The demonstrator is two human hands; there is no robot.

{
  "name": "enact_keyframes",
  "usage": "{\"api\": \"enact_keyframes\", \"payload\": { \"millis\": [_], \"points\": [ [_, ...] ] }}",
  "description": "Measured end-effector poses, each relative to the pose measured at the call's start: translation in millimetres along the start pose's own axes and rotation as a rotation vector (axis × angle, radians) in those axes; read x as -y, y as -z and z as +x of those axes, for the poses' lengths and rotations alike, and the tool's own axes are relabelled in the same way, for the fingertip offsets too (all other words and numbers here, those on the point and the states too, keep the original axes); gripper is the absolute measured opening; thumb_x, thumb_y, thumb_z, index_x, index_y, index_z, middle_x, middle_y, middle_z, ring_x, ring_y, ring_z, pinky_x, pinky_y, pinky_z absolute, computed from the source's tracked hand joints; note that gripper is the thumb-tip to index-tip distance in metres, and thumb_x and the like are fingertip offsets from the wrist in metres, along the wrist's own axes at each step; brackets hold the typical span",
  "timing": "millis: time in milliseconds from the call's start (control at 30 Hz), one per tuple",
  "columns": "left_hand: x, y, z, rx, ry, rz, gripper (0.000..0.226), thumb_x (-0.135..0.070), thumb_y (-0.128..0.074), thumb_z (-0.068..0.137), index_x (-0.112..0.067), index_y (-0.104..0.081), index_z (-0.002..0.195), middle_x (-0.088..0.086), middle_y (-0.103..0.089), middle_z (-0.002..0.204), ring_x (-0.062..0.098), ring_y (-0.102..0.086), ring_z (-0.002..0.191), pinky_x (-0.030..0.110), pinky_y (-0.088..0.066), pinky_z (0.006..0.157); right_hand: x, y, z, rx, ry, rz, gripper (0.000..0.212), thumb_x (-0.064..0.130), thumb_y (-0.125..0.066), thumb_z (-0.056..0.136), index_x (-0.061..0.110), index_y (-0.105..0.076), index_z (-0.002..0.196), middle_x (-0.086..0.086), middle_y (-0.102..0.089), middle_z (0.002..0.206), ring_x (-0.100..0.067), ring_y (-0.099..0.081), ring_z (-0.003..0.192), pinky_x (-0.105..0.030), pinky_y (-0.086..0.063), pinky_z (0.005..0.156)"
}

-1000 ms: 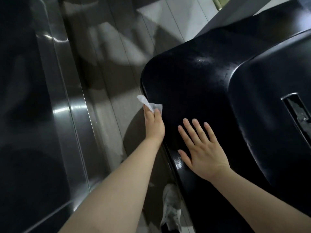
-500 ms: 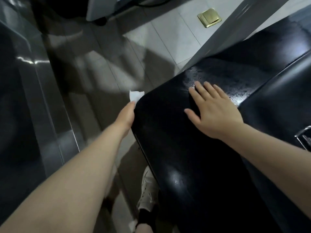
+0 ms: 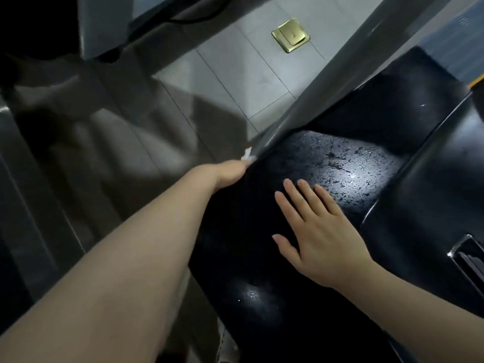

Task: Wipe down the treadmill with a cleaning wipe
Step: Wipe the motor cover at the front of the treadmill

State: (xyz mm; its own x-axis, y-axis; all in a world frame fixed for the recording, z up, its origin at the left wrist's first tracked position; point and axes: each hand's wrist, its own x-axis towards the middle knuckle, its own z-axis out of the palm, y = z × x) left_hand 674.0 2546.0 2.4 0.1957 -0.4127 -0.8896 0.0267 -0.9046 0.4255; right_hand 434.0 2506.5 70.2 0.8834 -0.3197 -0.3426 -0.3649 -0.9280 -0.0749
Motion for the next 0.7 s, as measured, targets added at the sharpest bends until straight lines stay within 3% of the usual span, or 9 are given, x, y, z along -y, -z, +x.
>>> {"api": "enact_keyframes", "payload": {
  "millis": [100, 133, 233, 333, 367, 467, 567, 700],
  "points": [
    [65.4, 19.2, -14.5, 0.031, 0.16, -0.146, 0.046, -0.046, -0.045, 0.1, -0.008, -0.065, 0.115, 0.01, -0.074, 0.1, 0.022, -0.07, 0.088, 0.03, -0.053, 0.079, 0.7, 1.2, -0.1, 0.013, -0.005, -0.001, 0.073, 0.058, -0.03, 0.096, 0.011, -0.031, 0.152, -0.012, -0.02, 0.161, -0.029, -0.016, 0.15, -0.049, -0.019, 0.119],
    [89.8, 21.7, -20.4, 0.044, 0.208, -0.207, 0.042, -0.042, -0.046, 0.101, -0.008, -0.066, 0.116, 0.01, -0.074, 0.101, 0.021, -0.07, 0.089, 0.03, -0.053, 0.077, 1.3, 0.6, 0.9, 0.015, -0.005, -0.007, 0.073, 0.059, -0.029, 0.096, 0.012, -0.031, 0.152, -0.012, -0.02, 0.161, -0.029, -0.015, 0.15, -0.049, -0.019, 0.12],
    [144.8, 4.6, -35.2, -0.041, 0.239, -0.53, 0.036, -0.038, -0.051, 0.1, -0.009, -0.068, 0.114, 0.011, -0.073, 0.108, 0.022, -0.068, 0.093, 0.034, -0.051, 0.09, 2.2, -0.1, 0.6, 0.008, -0.009, -0.022, 0.074, 0.059, -0.027, 0.096, 0.012, -0.028, 0.153, -0.012, -0.019, 0.161, -0.029, -0.015, 0.15, -0.048, -0.016, 0.12],
    [171.3, -31.0, -40.8, -0.226, 0.22, -0.873, 0.03, -0.035, -0.055, 0.098, -0.009, -0.07, 0.101, 0.008, -0.074, 0.083, 0.024, -0.067, 0.083, 0.038, -0.052, 0.087, 2.1, -0.7, 0.0, -0.01, -0.007, -0.043, 0.074, 0.059, -0.025, 0.096, 0.013, -0.027, 0.154, -0.012, -0.02, 0.161, -0.029, -0.015, 0.15, -0.047, -0.015, 0.121],
    [180.7, -44.8, -41.5, -0.242, 0.205, -0.954, 0.034, -0.038, -0.054, 0.098, -0.009, -0.07, 0.101, 0.008, -0.075, 0.085, 0.026, -0.068, 0.087, 0.039, -0.053, 0.088, 2.4, -1.5, -0.1, -0.014, -0.004, -0.044, 0.074, 0.059, -0.024, 0.096, 0.013, -0.027, 0.154, -0.012, -0.02, 0.161, -0.029, -0.015, 0.15, -0.047, -0.014, 0.121],
    [207.5, -89.4, -50.0, -0.283, 0.234, -1.029, 0.046, -0.04, -0.043, 0.104, -0.002, -0.065, 0.118, 0.016, -0.072, 0.108, 0.04, -0.063, 0.11, 0.048, -0.056, 0.088, 3.2, -3.6, -1.2, -0.036, -0.01, -0.048, 0.073, 0.058, -0.023, 0.097, 0.013, -0.028, 0.153, -0.012, -0.021, 0.161, -0.029, -0.016, 0.149, -0.046, -0.014, 0.121],
    [216.3, -122.2, -56.4, -0.405, 0.324, -1.094, 0.034, -0.025, -0.042, 0.104, -0.003, -0.067, 0.097, 0.02, -0.069, 0.1, 0.039, -0.063, 0.099, 0.056, -0.052, 0.092, 3.3, -5.6, -1.0, -0.069, -0.01, -0.042, 0.073, 0.058, -0.024, 0.096, 0.012, -0.029, 0.153, -0.011, -0.024, 0.16, -0.029, -0.018, 0.149, -0.046, -0.015, 0.121],
    [205.3, -100.2, -53.3, -0.395, 0.162, -1.122, 0.028, -0.026, -0.04, 0.104, -0.016, -0.064, 0.093, 0.005, -0.066, 0.094, 0.021, -0.063, 0.083, 0.037, -0.054, 0.076, 2.3, -8.6, -0.8, -0.103, -0.005, -0.046, 0.073, 0.058, -0.024, 0.096, 0.013, -0.029, 0.153, -0.011, -0.024, 0.16, -0.029, -0.019, 0.149, -0.045, -0.014, 0.121]
  ]
}}
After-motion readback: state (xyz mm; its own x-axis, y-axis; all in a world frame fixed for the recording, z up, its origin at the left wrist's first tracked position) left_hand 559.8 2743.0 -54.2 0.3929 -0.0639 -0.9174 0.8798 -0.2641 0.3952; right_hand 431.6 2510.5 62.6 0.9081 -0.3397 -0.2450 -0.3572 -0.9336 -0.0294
